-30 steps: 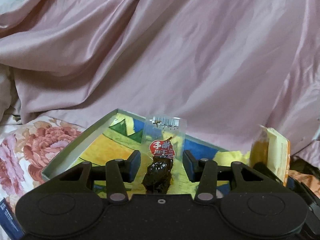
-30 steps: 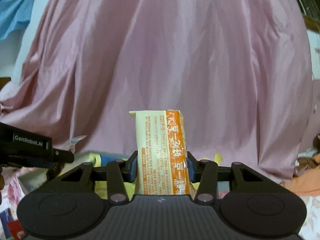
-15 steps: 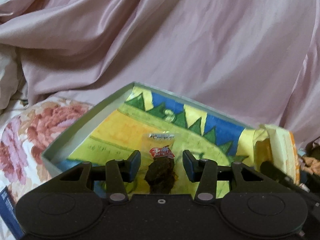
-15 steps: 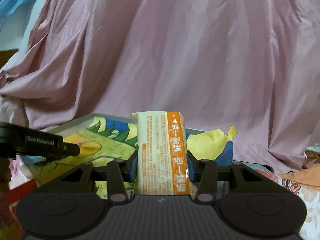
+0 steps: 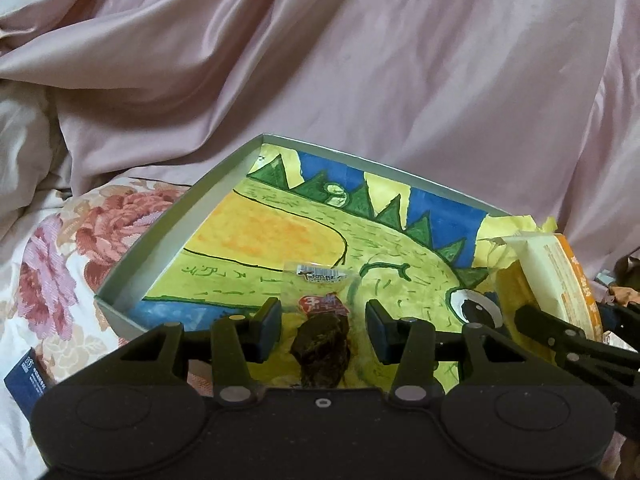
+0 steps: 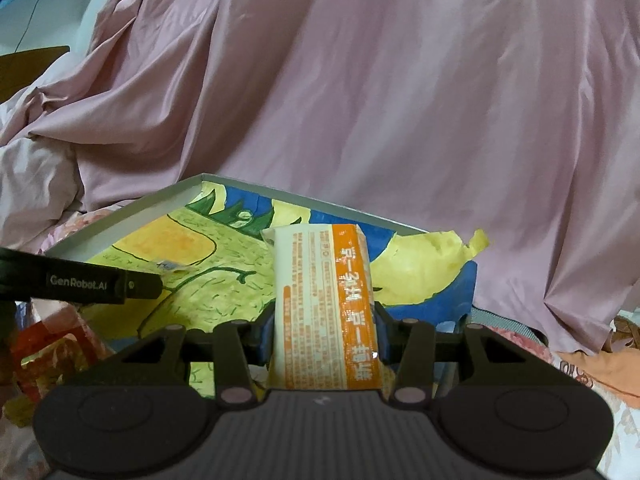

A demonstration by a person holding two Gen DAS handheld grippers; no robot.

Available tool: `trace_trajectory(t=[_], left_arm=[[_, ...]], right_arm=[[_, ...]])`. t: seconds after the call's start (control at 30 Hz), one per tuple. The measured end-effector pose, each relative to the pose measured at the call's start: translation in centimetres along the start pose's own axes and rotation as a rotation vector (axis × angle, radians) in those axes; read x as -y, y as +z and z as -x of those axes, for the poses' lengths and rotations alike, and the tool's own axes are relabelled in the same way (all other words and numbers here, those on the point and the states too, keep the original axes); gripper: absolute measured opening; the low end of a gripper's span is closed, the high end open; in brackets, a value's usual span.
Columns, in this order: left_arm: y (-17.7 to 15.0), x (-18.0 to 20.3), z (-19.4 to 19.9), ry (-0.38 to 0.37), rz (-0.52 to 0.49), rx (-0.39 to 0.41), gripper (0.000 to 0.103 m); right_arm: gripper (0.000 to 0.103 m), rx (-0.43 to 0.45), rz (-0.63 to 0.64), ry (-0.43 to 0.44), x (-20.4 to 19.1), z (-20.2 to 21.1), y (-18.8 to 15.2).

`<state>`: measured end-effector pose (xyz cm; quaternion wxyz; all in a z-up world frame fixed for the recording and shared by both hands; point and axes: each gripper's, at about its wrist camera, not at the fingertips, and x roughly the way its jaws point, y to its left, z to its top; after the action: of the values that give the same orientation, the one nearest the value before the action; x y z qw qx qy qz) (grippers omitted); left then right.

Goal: Organize snacks
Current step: 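Carry both packs into the grey tray and open both tools, then withdraw both tools from the tray back toward the snack pile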

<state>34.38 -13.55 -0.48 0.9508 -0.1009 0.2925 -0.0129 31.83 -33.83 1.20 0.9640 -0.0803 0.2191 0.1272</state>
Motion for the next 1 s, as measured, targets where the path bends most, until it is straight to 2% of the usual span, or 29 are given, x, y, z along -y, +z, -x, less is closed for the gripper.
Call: trace_trajectory(t=[0.13,0.23,0.3,0.37,0.5,0.57,0.63,0.7,0.8,1.0], left_arm=[[0.6,0.2,0.1,-0.007,-0.002,-0.001,0.049],[0.7,0.2,0.3,-0.003,-0.013,0.0,0.052],[0.9,0.2,0.7,-0.014,-0.013,0.01,0.061],[1.2,0.2,1.4,-0.014,-0.001,0.03,0.077],[1.6,-0.1,3.1,-0.022,0.03,0.061,0.084],[1.9,-0.1,4.2,-0.025,0.034,0.082,0.096],[2.1,-0.1,5.6,-0.012,0.037,0.12,0.102],[2.2,-0.1,7.0,-0.016,0.035,0.149,0.102],[2.2,-0.1,9.1,-0.017,0.024,0.186,0.102],[1.3,0.0,13.0,-0.021,0.016,0.239,0.102]], right_arm=[[0.052,0.016,0.005,-0.014,0.0,0.1,0.0],[0.059,0.038,-0.006,-0.017,0.3,0.3,0.3],[0.067,0.053,-0.01,-0.028,0.4,0.6,0.4],[0.071,0.076,-0.021,-0.031,0.6,1.1,0.6],[0.083,0.13,-0.053,-0.05,0.6,2.6,0.9],[0.089,0.167,-0.079,-0.064,0.6,3.8,1.0],[0.094,0.202,-0.099,-0.074,0.6,5.0,1.0],[0.1,0.239,-0.107,-0.094,0.5,6.2,0.9],[0.103,0.284,-0.108,-0.116,0.1,8.2,0.9],[0.103,0.355,-0.149,-0.147,-1.1,12.2,0.6]])
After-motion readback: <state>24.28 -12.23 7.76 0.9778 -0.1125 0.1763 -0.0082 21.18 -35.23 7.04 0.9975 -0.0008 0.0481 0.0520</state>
